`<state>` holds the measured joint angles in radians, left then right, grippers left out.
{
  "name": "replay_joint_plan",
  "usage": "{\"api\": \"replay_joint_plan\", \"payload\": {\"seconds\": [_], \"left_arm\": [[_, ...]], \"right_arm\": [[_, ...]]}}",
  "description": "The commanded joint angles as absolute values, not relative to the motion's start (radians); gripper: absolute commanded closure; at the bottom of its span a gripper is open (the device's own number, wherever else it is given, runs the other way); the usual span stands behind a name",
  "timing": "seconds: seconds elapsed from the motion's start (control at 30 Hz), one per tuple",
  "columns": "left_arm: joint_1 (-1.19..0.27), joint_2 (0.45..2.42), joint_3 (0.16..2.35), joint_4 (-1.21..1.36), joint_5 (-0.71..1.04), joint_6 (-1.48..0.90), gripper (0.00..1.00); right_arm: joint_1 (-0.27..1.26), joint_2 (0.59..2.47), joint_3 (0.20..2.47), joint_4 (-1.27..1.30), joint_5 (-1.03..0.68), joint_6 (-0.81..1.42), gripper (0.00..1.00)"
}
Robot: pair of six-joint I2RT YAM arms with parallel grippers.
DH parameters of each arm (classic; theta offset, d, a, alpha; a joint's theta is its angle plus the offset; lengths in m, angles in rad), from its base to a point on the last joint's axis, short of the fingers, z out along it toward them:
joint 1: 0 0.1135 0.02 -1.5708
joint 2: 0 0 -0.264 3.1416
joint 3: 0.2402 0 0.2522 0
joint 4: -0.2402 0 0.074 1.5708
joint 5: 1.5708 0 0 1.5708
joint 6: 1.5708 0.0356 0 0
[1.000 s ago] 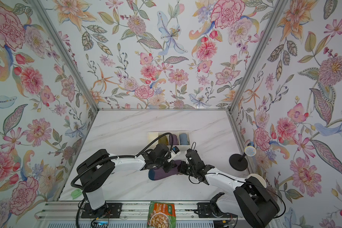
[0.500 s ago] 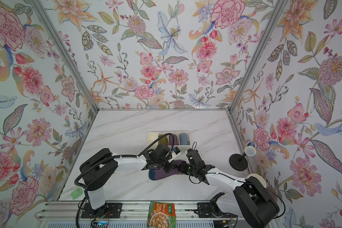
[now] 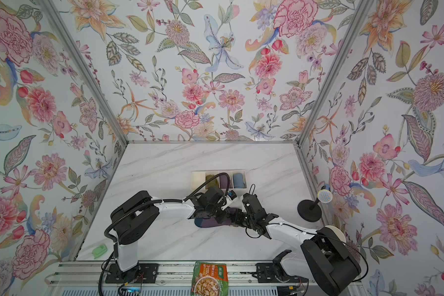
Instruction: Roll the socks
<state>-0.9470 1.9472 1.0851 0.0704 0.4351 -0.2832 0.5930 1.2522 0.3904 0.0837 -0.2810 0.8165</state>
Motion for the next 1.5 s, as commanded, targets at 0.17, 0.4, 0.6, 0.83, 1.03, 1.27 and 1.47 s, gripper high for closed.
{"api": "replay_joint_plan", "payload": {"seconds": [0.17,0.4,0.6,0.83,1.03,1.27,1.47], "left_arm": [[-0.967,1.982,1.095,0.011,0.414,-0.273,1.0],[-0.967,1.978,1.094,0.014,0.411,-0.278,1.0],[-0.968,1.978,1.095,0.01,0.409,-0.28,1.0],[-0.968,1.978,1.095,0.008,0.409,-0.282,1.0],[-0.968,1.982,1.098,0.008,0.412,-0.284,1.0],[-0.968,1.984,1.098,0.004,0.413,-0.283,1.0],[-0.968,1.984,1.096,0.002,0.411,-0.281,1.0]], "right_arm": [[0.572,1.202,0.371,0.073,-0.3,0.792,0.85],[0.547,1.121,0.352,0.072,-0.329,0.788,0.85],[0.545,1.124,0.339,0.065,-0.365,0.794,0.93],[0.546,1.115,0.32,0.059,-0.402,0.81,0.94],[0.546,1.128,0.316,0.055,-0.403,0.808,0.94],[0.544,1.204,0.321,0.039,-0.402,0.804,0.95],[0.541,1.186,0.352,0.03,-0.422,0.783,0.89]]}}
